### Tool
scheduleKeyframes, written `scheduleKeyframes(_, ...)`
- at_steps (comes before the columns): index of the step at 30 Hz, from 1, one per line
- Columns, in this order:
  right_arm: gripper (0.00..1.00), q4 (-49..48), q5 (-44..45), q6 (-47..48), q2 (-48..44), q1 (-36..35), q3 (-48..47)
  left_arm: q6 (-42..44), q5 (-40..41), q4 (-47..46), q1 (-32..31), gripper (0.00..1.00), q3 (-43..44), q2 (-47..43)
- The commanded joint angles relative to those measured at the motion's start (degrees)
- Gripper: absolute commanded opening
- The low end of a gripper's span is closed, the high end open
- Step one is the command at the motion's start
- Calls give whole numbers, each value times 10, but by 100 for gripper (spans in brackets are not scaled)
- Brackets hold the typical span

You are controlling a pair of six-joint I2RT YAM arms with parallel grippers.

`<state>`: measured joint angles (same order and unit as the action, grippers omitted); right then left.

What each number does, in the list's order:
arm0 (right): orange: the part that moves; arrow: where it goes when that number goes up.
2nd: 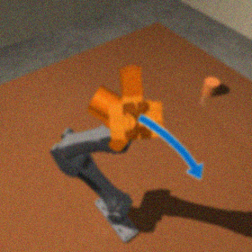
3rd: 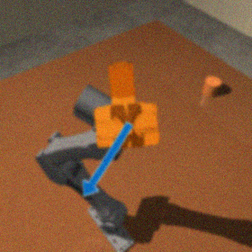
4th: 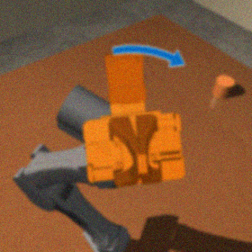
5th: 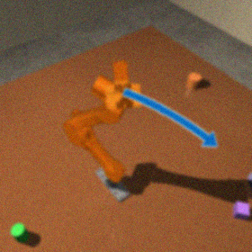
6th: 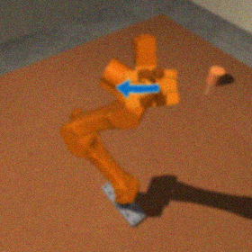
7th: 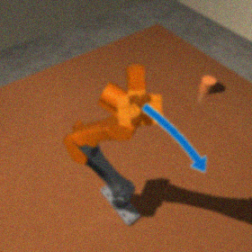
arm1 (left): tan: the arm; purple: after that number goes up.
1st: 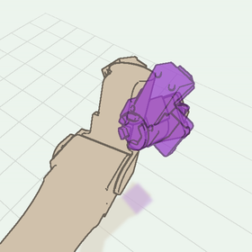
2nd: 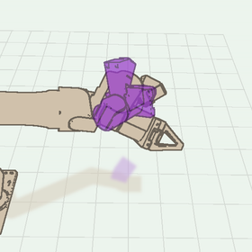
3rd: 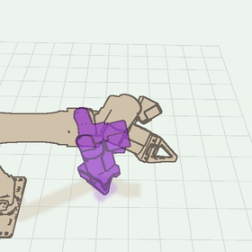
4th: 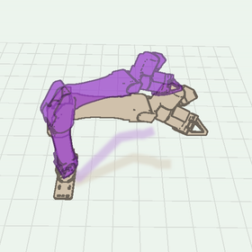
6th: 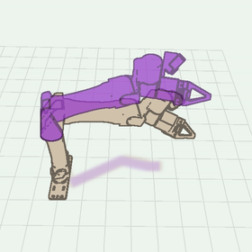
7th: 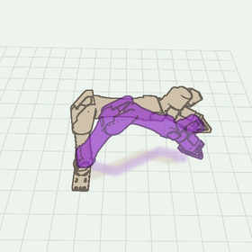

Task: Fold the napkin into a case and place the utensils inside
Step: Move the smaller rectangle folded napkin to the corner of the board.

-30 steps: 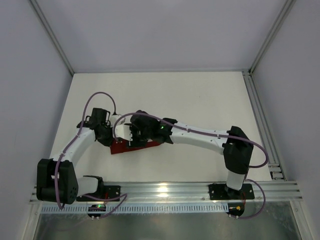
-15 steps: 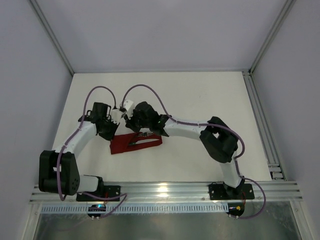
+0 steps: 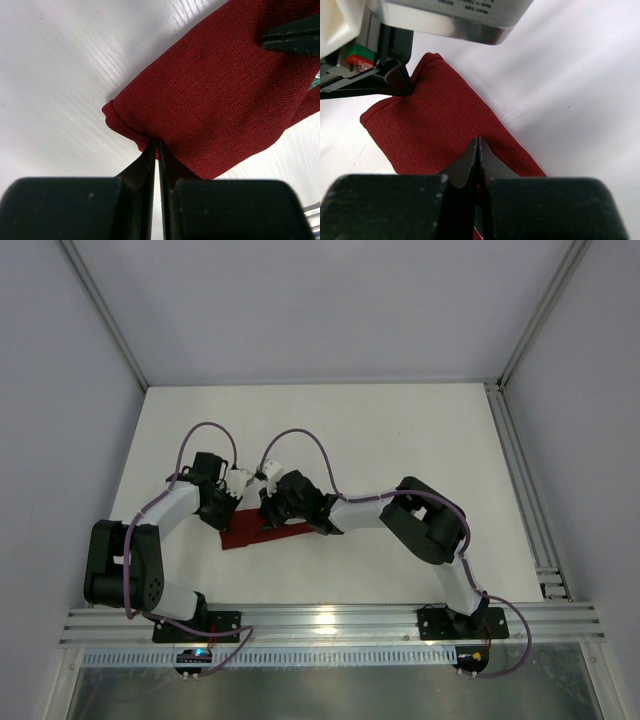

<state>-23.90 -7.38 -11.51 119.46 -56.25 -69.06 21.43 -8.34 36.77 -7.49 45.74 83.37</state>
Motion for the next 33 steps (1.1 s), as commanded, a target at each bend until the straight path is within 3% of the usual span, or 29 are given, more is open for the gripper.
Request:
scheduleKeyframes(1, 4, 23, 35, 17, -31, -3, -13, 2, 9, -21, -1, 5, -8, -5)
scheduleKeyframes(5, 8, 58, 69, 47, -109, -7, -4, 3, -4, -8, -1, 6, -1, -33)
scheduleKeyframes(8, 16, 82, 119, 47, -197, -7, 23, 3, -12, 10, -1, 11, 13, -63)
scheduleKeyframes(12, 42, 175, 114, -14, -293, 24, 65, -2, -15, 34, 0, 18, 27, -95)
scheduleKeyframes(14, 48, 217, 114, -39, -322, 39, 82, -4, -4, 37, 0, 22, 27, -113)
scheduleKeyframes(17, 58, 229, 93, -81, -374, 75, 153, -11, 9, 27, 3, 36, 17, -131)
scheduleKeyframes(18, 59, 213, 83, -90, -393, 87, 193, -15, 18, 21, 4, 50, 10, -132)
scheduleKeyframes(20, 60, 192, 24, -100, -397, 132, 221, -22, 26, 1, 5, 62, 8, -120)
scheduleKeyframes(21, 60, 166, -52, -99, -395, 148, 238, -24, 26, -6, 7, 64, 11, -111)
scheduleKeyframes(24, 56, 136, -148, -97, -353, 193, 250, -29, -9, -12, 27, 62, 26, -71)
scheduleKeyframes(27, 55, 93, -210, -105, -317, 214, 259, -32, -26, -14, 46, 53, 36, -30)
scheduleKeyframes(29, 55, 72, -227, -121, -279, 226, 262, -32, -34, -17, 58, 47, 37, -15)
scheduleKeyframes(33, 53, 10, -256, -145, -221, 240, 260, -27, -32, -26, 61, 44, 23, -5)
